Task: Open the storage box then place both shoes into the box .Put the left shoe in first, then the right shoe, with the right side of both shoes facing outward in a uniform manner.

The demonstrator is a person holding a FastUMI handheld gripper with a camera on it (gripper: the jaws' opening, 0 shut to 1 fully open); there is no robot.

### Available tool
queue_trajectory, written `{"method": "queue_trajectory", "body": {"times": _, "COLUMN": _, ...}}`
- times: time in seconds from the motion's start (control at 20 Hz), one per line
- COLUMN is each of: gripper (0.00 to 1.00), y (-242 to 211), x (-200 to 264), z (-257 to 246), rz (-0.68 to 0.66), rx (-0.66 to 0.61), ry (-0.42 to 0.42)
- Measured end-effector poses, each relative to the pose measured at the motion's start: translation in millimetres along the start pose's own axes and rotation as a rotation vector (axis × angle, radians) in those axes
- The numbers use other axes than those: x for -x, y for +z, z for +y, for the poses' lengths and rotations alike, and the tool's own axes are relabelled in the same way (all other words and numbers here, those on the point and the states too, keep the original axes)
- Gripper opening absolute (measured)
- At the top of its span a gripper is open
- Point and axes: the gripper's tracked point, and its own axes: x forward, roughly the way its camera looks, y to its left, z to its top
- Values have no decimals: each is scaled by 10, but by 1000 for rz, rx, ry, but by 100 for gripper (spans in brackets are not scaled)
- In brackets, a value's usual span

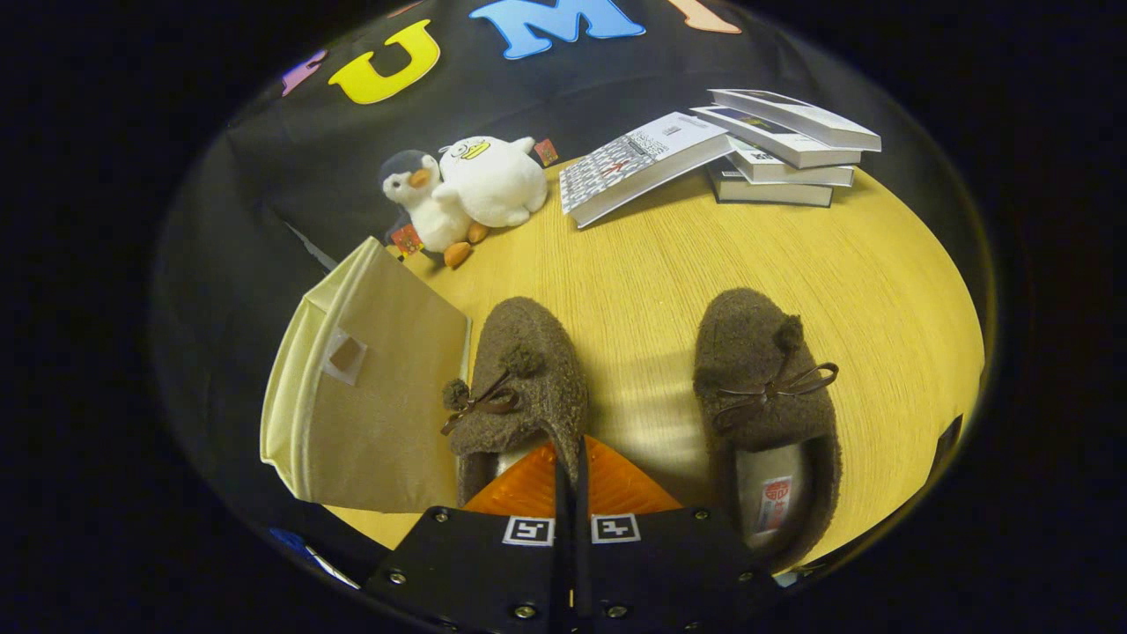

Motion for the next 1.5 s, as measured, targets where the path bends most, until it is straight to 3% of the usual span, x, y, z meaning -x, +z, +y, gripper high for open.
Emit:
{"method": "queue_trajectory", "body": {"times": 0.4, "gripper": 1, "y": 444, "x": 486, "z": 552, "rz": -87, "rx": -78, "ry": 101}}
{"method": "queue_trajectory", "body": {"times": 0.8, "gripper": 1, "y": 612, "x": 679, "z": 1271, "rz": -137, "rx": -91, "ry": 183}}
{"method": "queue_trajectory", "body": {"times": 1.5, "gripper": 1, "y": 379, "x": 42, "z": 2493, "rz": -116, "rx": -65, "ry": 231}}
